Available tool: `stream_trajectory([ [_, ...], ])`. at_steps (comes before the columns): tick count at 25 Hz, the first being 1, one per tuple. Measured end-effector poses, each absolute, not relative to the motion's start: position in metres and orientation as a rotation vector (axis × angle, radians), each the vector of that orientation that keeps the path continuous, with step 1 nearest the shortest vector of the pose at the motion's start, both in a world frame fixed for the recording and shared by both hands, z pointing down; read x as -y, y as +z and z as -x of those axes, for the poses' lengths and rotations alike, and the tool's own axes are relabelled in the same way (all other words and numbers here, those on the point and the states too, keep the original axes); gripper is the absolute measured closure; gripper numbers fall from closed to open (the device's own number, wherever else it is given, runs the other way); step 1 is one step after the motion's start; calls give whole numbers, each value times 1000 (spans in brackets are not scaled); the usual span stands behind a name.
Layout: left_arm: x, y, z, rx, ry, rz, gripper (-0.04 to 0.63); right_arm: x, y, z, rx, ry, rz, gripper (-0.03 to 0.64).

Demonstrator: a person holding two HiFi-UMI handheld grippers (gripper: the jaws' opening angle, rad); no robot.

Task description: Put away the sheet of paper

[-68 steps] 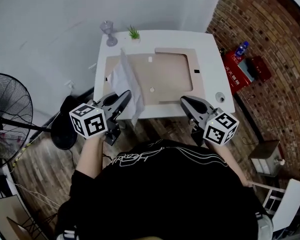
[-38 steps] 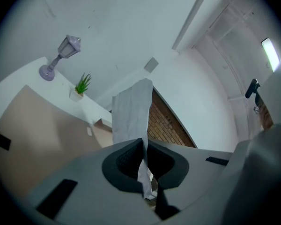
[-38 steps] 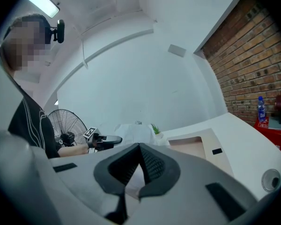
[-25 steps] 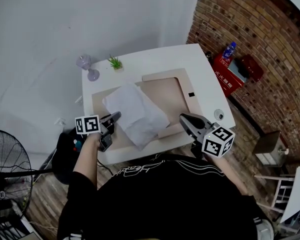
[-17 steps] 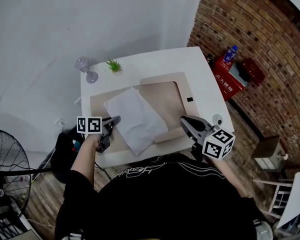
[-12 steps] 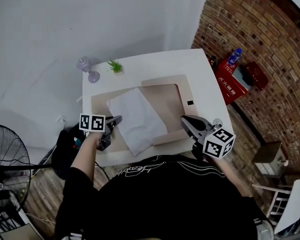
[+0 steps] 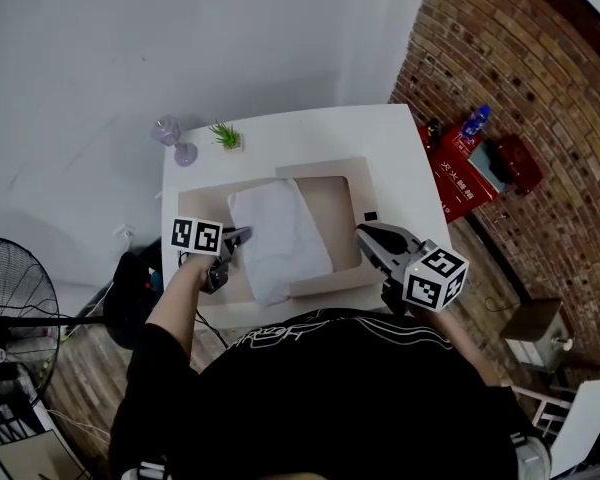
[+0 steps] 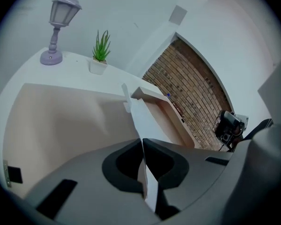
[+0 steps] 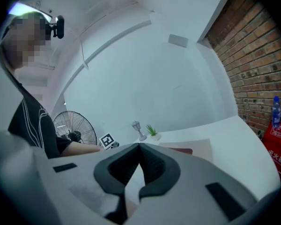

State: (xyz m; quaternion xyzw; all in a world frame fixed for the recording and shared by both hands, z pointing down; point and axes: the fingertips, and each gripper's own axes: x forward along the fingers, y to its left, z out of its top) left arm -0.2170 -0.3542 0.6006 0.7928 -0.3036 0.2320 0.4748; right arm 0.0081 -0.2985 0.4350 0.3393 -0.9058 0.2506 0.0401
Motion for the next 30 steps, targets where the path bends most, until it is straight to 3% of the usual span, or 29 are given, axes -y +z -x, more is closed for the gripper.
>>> stream_trajectory([
  [30, 400, 641, 129, 776, 561, -1787, 563, 326, 441, -89, 2808, 733, -1042, 617],
])
